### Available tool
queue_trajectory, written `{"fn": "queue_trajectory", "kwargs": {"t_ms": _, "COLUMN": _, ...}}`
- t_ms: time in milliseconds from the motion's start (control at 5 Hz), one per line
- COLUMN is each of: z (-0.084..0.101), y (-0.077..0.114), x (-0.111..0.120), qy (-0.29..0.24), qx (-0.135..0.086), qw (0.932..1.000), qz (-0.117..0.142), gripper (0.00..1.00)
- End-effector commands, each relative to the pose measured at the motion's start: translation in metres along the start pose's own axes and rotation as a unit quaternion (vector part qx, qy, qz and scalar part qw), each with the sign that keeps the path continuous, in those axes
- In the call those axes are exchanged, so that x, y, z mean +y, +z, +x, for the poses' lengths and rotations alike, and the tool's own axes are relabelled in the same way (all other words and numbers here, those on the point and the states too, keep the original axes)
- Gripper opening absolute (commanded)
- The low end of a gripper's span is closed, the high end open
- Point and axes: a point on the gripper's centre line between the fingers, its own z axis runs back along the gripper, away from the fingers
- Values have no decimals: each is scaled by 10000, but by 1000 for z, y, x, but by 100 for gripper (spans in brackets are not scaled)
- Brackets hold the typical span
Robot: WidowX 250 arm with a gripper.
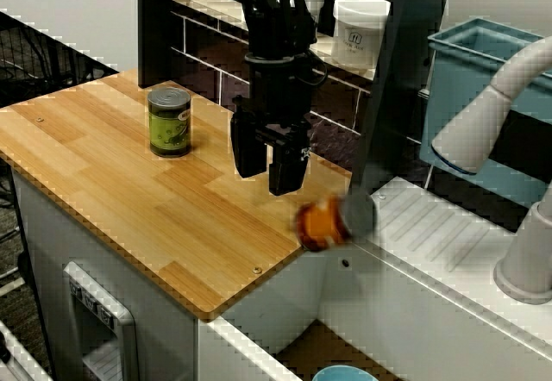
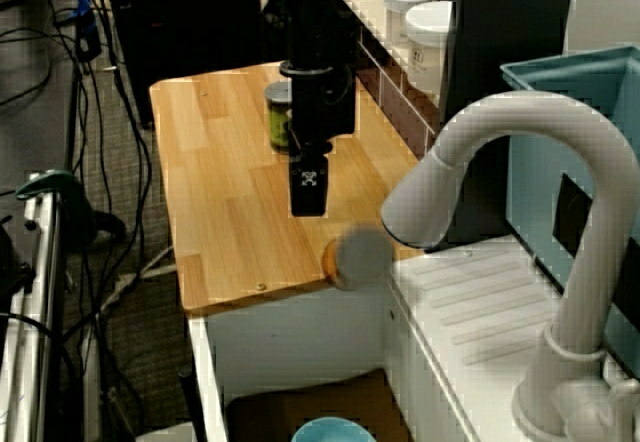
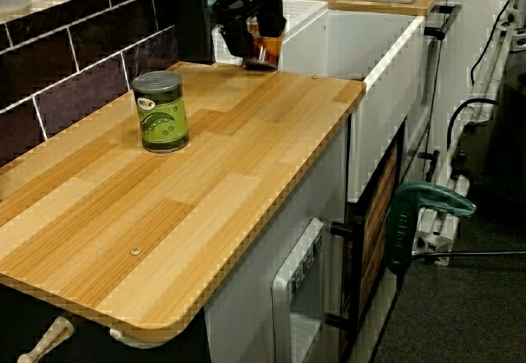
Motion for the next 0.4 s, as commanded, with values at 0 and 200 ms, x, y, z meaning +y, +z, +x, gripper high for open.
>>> {"fn": "queue_trajectory", "kwargs": {"t_ms": 0, "z": -14, "y": 28, "x": -5, "qy": -125, "qx": -324, "qw": 9994, "qz": 7, "gripper": 100}}
{"fn": "queue_trajectory", "kwargs": {"t_ms": 200, "z": -13, "y": 29, "x": 16, "qy": -79, "qx": -234, "qw": 9997, "qz": 89, "gripper": 100}}
